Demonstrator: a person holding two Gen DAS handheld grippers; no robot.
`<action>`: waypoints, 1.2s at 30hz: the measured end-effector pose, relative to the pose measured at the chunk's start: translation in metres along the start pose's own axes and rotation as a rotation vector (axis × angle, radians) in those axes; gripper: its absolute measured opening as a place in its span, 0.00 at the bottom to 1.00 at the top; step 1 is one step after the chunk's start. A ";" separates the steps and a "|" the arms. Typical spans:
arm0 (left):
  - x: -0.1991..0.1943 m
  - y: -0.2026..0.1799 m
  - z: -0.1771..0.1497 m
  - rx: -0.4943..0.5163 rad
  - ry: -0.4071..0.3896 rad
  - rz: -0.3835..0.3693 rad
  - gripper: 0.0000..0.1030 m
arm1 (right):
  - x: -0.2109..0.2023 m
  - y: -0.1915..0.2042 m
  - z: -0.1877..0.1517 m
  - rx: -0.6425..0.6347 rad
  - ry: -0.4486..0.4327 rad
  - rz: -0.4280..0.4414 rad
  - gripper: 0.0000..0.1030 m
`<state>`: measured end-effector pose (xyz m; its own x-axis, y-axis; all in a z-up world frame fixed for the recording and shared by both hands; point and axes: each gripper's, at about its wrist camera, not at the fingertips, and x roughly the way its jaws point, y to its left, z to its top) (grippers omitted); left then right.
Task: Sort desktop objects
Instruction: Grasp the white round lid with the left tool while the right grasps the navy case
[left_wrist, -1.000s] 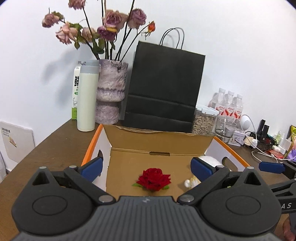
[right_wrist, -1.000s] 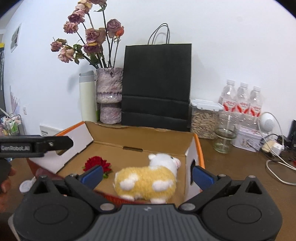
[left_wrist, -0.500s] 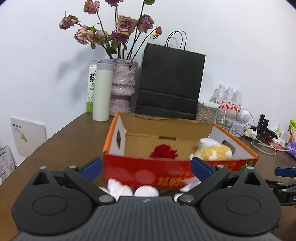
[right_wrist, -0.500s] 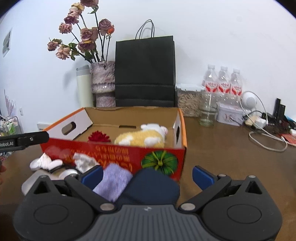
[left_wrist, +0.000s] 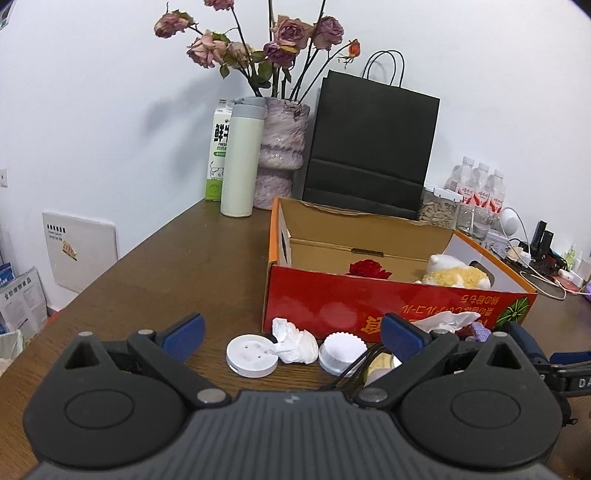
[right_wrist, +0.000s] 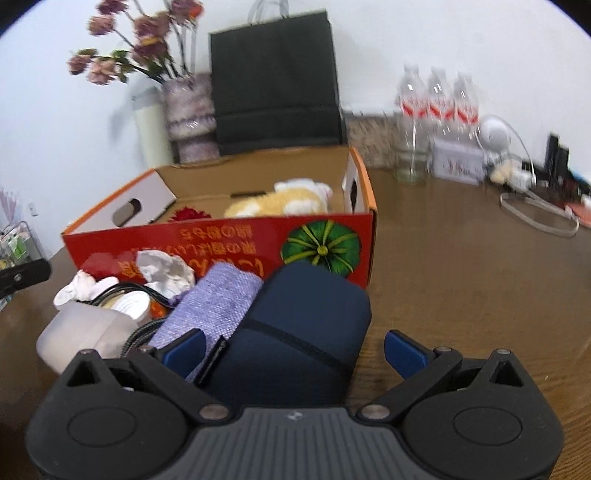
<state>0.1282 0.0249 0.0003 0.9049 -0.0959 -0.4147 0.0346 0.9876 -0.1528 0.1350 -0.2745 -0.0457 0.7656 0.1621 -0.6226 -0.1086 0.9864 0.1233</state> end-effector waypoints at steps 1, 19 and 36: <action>0.000 0.001 0.000 -0.004 0.001 -0.003 1.00 | 0.002 -0.001 0.000 0.010 0.008 -0.002 1.00; 0.018 0.014 -0.005 0.006 0.094 0.052 1.00 | -0.010 -0.019 -0.011 0.061 -0.036 0.069 0.64; 0.051 0.028 -0.003 0.120 0.222 0.086 0.75 | -0.012 -0.019 -0.014 0.026 -0.065 0.038 0.63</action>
<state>0.1738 0.0472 -0.0273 0.7917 -0.0228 -0.6105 0.0239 0.9997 -0.0064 0.1184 -0.2947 -0.0514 0.8009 0.1966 -0.5656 -0.1225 0.9784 0.1667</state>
